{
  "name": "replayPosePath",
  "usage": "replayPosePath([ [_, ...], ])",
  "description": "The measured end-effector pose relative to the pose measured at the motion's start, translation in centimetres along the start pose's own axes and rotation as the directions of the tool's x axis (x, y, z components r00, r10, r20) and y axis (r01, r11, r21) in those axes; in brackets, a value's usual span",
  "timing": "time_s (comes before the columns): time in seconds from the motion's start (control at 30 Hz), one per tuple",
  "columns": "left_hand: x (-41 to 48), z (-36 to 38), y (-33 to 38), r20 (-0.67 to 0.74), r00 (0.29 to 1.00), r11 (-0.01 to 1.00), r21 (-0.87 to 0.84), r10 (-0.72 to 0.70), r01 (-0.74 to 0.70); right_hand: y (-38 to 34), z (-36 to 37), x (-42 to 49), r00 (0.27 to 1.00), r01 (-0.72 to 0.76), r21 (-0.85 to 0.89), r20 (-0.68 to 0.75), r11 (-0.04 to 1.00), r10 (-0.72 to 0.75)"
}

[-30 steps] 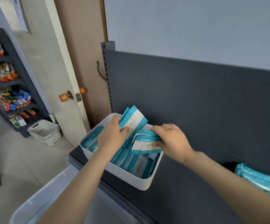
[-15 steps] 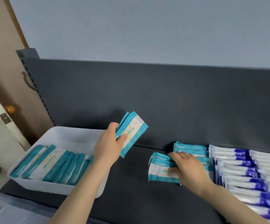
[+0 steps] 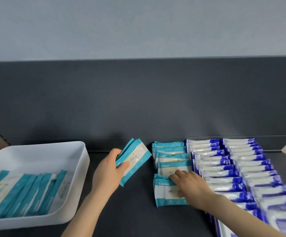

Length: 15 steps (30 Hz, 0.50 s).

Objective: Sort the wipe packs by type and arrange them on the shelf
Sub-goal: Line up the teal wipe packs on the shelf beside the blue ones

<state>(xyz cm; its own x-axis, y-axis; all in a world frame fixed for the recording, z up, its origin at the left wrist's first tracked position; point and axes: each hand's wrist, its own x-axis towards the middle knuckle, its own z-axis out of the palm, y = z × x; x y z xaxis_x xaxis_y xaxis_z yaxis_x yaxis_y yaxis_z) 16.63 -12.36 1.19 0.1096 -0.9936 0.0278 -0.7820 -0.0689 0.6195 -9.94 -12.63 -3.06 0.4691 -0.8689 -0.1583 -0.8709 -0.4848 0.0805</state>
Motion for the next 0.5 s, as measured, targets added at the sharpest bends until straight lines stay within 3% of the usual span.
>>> replayPosePath([
  [0.2, -0.9, 0.4, 1.0, 0.191, 0.979, 0.989, -0.142, 0.076, -0.049, 2.6, -1.8, 3.3, 0.994, -0.095, 0.146, 0.066, 0.985, 0.086],
  [0.37, -2.5, 4.8, 3.2, 0.407, 0.901, 0.988, -0.082, 0.153, -0.131, 4.1, -2.5, 4.4, 0.993, -0.104, 0.25, 0.084, 0.963, 0.085],
  [0.5, -2.6, 8.4, 5.4, 0.436, 0.88, 0.982, -0.076, 0.189, -0.173, 4.9, -3.1, 4.8, 0.99, -0.122, 0.372, 0.108, 0.92, 0.087],
])
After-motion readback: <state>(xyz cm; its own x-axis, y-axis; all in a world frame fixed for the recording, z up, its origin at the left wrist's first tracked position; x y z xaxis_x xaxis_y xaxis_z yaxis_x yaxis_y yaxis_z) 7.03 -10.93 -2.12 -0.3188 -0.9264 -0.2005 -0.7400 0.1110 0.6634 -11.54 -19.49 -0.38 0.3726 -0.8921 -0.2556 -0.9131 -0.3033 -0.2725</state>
